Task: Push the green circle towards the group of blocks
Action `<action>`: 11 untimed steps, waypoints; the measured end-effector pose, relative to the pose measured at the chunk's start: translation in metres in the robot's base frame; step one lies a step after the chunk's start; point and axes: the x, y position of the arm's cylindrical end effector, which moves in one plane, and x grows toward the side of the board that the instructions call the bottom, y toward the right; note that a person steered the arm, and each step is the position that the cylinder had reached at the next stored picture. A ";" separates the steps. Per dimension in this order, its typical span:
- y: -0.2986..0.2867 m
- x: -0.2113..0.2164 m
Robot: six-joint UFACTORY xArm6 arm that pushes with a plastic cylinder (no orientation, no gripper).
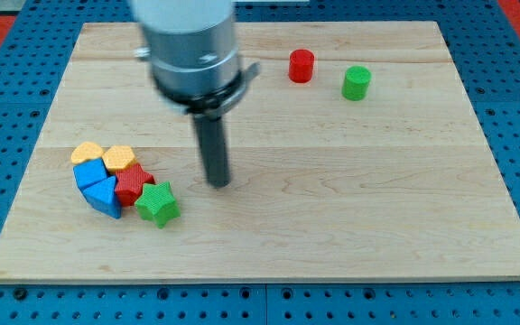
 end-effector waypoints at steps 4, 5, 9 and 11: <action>0.177 -0.149; 0.136 -0.150; 0.019 -0.156; -0.030 -0.116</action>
